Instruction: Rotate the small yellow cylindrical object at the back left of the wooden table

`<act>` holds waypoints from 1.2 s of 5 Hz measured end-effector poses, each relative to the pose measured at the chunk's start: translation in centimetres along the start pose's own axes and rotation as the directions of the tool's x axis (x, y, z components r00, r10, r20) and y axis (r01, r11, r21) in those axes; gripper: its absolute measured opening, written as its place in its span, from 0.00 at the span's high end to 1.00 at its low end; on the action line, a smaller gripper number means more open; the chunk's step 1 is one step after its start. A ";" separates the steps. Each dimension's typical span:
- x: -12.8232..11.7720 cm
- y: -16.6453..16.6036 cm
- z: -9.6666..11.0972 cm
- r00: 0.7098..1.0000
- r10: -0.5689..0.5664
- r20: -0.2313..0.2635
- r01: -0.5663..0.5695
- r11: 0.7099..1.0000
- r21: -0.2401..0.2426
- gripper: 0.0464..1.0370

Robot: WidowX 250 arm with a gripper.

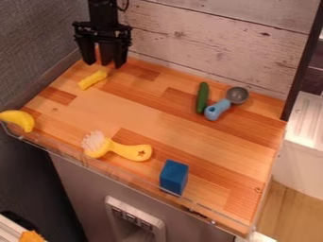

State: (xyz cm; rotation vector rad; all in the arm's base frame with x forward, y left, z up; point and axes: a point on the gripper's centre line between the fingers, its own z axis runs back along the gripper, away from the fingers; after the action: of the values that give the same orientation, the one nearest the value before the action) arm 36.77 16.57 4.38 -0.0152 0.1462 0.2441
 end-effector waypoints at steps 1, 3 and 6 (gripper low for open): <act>0.2 -0.1 -0.1 0.996 0.083 0.011 -0.083 0.997 -0.008 0.04; 0.7 -0.3 -0.2 0.978 0.205 0.035 -0.204 0.978 -0.033 0.04; 0.3 -0.5 -2.7 0.990 0.141 0.022 -0.140 0.990 -0.030 0.09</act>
State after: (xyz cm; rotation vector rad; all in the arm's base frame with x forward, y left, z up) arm 36.75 16.10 1.63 -0.0299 0.1199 0.3872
